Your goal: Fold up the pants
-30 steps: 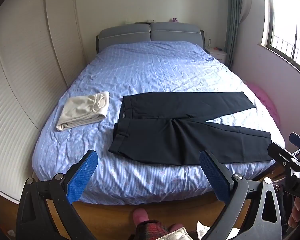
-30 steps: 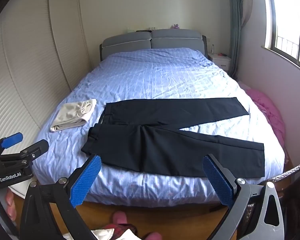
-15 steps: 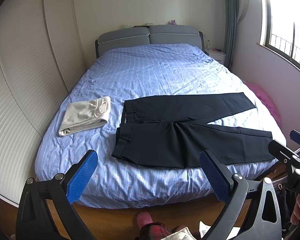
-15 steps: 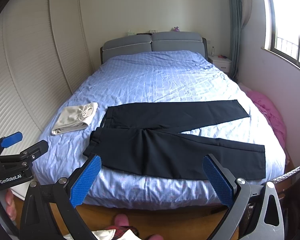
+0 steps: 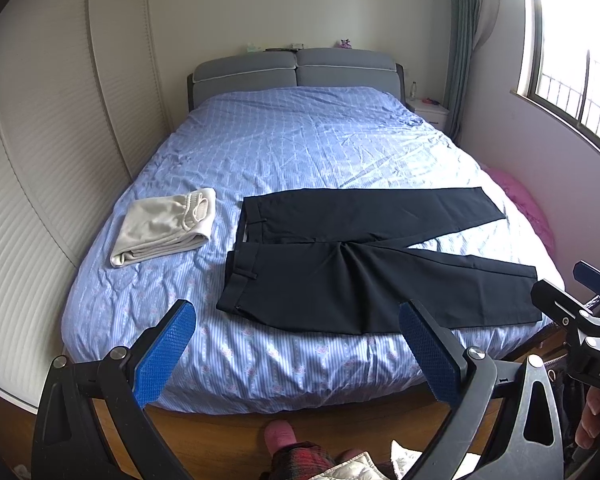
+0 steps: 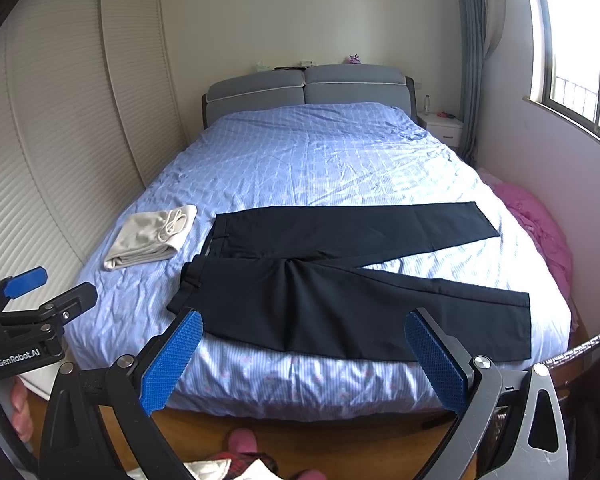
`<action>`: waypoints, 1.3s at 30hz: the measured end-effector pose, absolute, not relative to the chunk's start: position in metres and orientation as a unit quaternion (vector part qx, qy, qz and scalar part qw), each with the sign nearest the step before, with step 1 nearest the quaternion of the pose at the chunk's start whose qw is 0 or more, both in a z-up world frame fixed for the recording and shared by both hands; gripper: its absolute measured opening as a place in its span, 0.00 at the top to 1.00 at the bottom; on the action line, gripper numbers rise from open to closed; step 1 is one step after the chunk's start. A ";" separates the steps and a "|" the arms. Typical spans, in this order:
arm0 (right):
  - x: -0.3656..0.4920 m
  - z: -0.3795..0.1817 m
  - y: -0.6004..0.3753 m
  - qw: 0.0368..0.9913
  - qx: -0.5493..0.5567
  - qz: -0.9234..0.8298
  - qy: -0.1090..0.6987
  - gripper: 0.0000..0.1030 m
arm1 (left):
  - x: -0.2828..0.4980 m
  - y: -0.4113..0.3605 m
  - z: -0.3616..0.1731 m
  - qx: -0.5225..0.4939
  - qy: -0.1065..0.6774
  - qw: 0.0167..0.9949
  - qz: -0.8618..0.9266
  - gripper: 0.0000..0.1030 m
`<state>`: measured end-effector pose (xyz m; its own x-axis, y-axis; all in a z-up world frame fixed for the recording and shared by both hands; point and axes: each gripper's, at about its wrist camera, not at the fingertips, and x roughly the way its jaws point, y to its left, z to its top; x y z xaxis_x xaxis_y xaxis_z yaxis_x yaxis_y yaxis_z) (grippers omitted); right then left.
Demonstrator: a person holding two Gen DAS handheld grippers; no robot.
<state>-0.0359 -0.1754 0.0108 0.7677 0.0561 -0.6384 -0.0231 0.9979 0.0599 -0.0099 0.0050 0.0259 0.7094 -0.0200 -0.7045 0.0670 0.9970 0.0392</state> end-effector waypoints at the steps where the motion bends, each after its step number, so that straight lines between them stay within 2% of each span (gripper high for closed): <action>1: -0.036 0.011 -0.175 0.940 0.024 0.021 0.340 0.00 | -0.010 0.005 0.026 0.030 0.380 0.924 -0.025 0.00; 39: -0.030 0.004 -0.179 0.933 0.023 0.030 0.358 0.01 | -0.010 0.009 0.018 0.007 0.386 0.922 -0.013 0.00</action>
